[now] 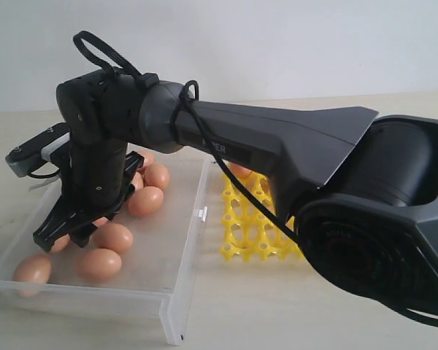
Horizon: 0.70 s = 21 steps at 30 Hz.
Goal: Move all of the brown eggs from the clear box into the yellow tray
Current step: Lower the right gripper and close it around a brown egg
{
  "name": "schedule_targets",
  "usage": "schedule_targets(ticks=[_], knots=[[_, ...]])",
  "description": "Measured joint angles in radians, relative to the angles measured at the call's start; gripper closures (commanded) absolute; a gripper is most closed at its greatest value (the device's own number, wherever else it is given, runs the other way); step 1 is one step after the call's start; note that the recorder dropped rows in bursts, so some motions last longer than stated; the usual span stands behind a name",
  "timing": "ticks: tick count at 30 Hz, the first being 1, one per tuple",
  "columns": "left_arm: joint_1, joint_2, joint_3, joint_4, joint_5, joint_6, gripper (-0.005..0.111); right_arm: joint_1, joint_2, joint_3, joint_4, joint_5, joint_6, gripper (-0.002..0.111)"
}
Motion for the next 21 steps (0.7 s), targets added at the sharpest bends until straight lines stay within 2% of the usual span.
schedule_targets(ticks=[21], knots=[[0.0,0.0,0.0,0.0,0.0,0.0,0.107,-0.009,0.077,0.0,0.018,-0.021,0.0,0.055]])
